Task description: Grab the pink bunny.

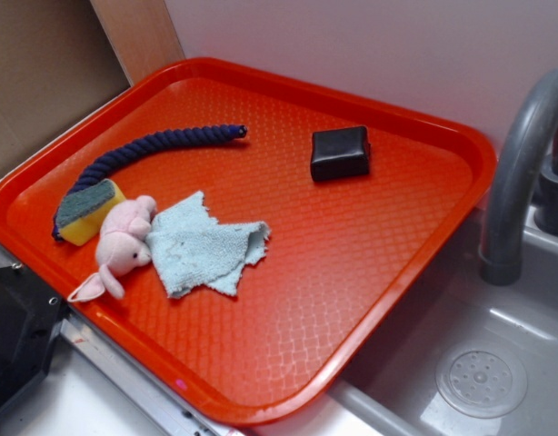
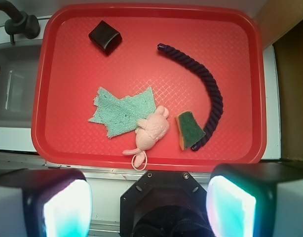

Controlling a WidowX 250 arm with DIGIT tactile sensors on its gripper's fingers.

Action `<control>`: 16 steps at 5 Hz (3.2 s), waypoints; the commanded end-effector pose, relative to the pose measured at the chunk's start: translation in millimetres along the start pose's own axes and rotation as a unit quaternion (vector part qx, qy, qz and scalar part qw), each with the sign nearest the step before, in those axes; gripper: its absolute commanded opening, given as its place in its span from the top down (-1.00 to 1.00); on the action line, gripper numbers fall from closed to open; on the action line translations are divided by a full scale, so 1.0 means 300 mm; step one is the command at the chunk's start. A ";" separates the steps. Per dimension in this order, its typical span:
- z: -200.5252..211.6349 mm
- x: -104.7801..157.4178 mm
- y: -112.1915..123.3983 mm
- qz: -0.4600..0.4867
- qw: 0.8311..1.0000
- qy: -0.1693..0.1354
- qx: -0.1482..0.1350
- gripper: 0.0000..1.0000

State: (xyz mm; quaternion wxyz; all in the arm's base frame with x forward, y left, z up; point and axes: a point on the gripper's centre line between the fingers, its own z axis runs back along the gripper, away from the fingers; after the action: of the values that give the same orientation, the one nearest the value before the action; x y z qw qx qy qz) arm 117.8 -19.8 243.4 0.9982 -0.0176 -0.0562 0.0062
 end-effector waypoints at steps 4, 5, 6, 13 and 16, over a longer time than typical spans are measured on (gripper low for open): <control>-0.266 0.019 -0.021 0.242 0.970 -0.002 0.011 -1.00; -0.373 0.024 -0.038 0.228 0.973 -0.003 0.034 -1.00; -0.485 0.031 -0.036 0.235 0.969 -0.010 0.073 -1.00; -0.726 -0.002 0.043 0.194 0.975 0.017 0.111 1.00; -0.295 0.182 -0.022 0.032 0.997 -0.020 0.068 1.00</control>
State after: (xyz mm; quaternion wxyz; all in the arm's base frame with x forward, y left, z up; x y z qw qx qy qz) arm 176.0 -32.7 154.2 0.9963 0.0534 -0.0543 0.0394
